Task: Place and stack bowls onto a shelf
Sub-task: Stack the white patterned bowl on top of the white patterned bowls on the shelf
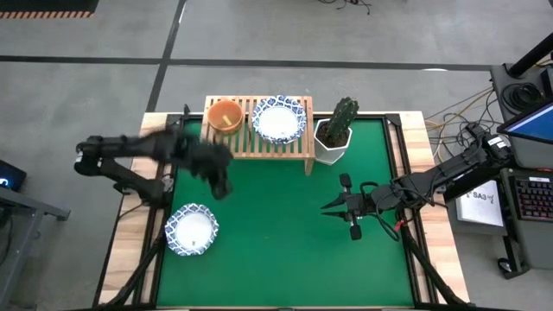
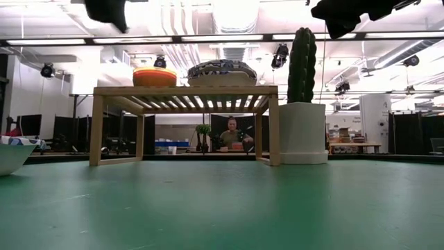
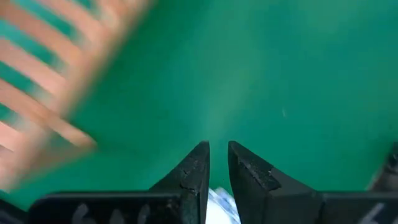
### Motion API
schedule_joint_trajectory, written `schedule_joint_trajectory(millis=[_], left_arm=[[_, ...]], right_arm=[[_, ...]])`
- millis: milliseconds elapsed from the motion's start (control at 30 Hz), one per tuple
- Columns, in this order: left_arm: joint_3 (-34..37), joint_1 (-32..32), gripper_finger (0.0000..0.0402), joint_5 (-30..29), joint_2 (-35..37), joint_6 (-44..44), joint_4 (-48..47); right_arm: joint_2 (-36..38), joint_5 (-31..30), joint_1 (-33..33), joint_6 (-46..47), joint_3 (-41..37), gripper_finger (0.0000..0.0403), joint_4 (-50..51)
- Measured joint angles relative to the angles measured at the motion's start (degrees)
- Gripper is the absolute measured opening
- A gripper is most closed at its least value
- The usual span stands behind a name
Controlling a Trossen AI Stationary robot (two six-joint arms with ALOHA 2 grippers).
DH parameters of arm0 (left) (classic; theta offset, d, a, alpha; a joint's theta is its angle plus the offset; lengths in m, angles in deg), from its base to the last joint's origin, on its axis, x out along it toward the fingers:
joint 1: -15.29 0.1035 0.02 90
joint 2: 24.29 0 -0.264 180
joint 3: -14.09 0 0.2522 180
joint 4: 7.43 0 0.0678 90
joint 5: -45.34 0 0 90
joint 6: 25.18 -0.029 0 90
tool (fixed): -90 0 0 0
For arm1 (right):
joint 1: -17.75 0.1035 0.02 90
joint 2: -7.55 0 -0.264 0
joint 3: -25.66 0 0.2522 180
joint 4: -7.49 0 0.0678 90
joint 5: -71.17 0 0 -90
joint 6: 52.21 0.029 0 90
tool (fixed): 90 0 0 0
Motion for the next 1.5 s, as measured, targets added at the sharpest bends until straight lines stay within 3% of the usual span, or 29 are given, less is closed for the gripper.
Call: schedule_joint_trajectory(millis=[233,433,800,933,1500], left_arm=[[13.6,-16.9,0.0041,2.8,-0.8,28.7,4.6],[23.7,-23.1,0.0060,5.4,-1.6,41.5,16.7],[27.2,-23.5,0.0183,6.7,-5.0,43.9,17.7],[27.3,-24.0,0.0210,6.7,-7.8,44.3,17.8],[27.4,-25.7,0.0189,9.9,-21.6,43.0,18.9]], right_arm=[[0.0,0.0,0.0,-0.1,0.0,0.0057,0.0],[0.0,0.0,0.0,-0.3,0.0,0.0057,-0.1],[0.0,0.0,0.0,-1.4,0.0,0.0057,-0.4],[0.0,0.0,-0.1,-2.0,0.0,0.0057,-0.4],[0.0,0.0,0.0,-2.1,0.0,0.0057,-0.4]])
